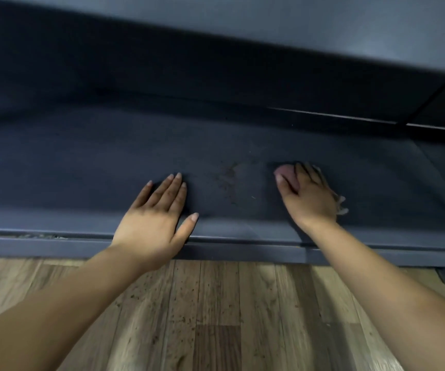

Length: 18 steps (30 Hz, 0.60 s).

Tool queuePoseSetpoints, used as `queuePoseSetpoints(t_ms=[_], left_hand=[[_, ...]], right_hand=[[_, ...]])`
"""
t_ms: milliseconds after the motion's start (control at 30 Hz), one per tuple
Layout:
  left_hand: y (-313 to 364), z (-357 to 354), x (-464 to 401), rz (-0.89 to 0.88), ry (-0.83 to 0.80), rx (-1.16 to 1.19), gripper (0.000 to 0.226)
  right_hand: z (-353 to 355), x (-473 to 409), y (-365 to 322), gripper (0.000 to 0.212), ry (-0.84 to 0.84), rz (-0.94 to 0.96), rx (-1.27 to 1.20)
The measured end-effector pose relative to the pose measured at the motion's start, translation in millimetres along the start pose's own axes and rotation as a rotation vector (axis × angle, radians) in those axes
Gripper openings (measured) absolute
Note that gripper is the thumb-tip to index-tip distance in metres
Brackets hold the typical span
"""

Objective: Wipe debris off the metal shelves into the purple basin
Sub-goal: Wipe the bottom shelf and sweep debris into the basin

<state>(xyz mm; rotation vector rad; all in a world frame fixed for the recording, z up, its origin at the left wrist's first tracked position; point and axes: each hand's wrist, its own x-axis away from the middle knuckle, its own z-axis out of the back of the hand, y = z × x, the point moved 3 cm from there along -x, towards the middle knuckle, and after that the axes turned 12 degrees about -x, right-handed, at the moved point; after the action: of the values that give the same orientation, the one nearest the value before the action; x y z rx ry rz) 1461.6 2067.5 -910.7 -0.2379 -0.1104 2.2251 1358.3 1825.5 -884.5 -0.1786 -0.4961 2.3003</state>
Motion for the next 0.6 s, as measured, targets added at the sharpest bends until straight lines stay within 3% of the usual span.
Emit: queuePoseSetpoints(t_ms=[200,333,433,533,600], left_hand=[[-0.7,0.9,-1.6,0.022,0.000,-0.056,0.067],[-2.3,4.1,-1.3,0.035,0.030,-0.048,0.071],[-4.2,4.6,0.2,0.039,0.070,-0.045,0.065],[-5.5,0.6,-2.2,0.057,0.058,-0.036,0.069],[-5.1,-0.2,-2.7,0.056,0.023,-0.024,0.069]], right_hand=[[-41.5,17.9,-96.7,0.038,-0.048,0.361,-0.151],[-39.4,5.8,-79.0,0.032,0.069,0.468,-0.223],[-15.1,-26.8,-14.5,0.049,0.258,0.271,-0.106],[2.8,-62.3,23.5,0.054,0.104,-0.075,-0.071],[-1.0,-77.4,5.7,0.052,0.053,-0.021,-0.070]])
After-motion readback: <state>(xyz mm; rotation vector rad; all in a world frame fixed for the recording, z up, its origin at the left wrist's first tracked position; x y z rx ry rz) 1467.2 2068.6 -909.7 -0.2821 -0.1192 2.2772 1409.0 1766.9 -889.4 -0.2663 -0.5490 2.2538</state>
